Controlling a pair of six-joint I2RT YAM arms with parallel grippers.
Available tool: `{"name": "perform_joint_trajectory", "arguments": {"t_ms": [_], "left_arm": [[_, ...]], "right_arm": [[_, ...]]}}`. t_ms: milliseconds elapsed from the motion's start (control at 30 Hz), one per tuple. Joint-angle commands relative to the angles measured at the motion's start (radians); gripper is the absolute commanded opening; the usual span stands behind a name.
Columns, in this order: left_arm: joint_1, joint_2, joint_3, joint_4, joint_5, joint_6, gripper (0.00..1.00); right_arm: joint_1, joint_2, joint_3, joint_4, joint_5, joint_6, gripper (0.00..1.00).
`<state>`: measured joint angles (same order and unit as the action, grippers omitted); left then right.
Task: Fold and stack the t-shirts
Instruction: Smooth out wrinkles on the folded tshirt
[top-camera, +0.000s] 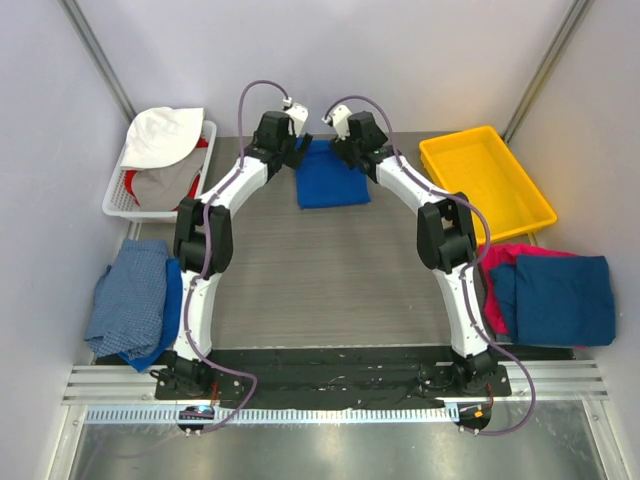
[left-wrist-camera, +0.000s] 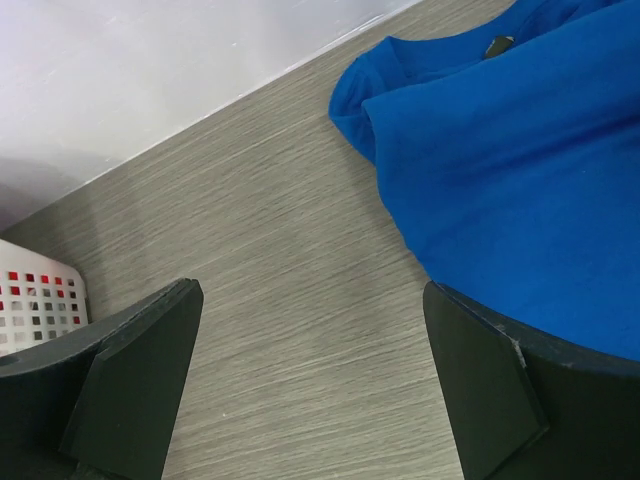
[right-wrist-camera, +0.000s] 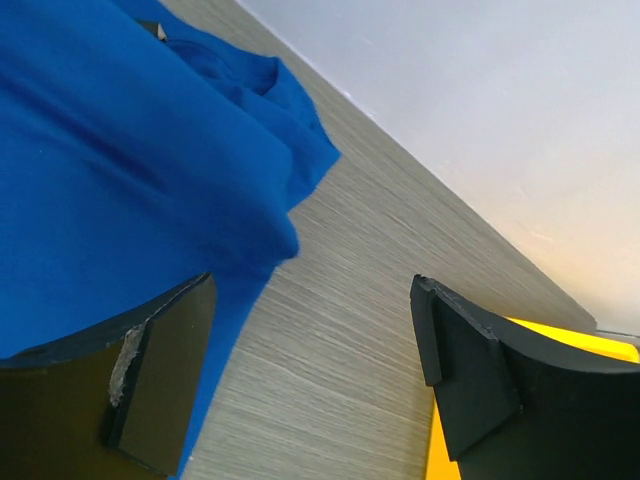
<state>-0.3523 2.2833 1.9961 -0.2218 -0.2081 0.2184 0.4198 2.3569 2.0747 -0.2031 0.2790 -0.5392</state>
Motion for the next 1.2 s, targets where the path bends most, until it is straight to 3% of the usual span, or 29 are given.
{"name": "perform_joint_trajectory", "arguments": {"t_ms": [0,267,700,1000,1167], "left_arm": [[-0.004,-0.029,0.013,0.058,0.021,-0.004,0.98],[-0.039,0.045,0.079,0.027,0.055,-0.005,0.98],[-0.053,0.013,-0.025,0.035,0.058,0.001,0.98],[-0.068,0.022,-0.062,0.012,0.142,0.006,0.98],[-0.068,0.084,-0.011,-0.054,0.147,0.010,0.98]], "right_arm": [[0.004,0.073,0.097,0.050,-0.006,-0.002,0.86],[0.004,0.153,0.174,0.034,-0.011,-0.005,0.87],[0.019,0.070,-0.135,0.041,-0.026,-0.010,0.87],[0.022,0.048,-0.188,0.039,-0.037,0.013,0.87],[0.022,0.004,-0.235,0.033,-0.053,0.021,0.87]]}}
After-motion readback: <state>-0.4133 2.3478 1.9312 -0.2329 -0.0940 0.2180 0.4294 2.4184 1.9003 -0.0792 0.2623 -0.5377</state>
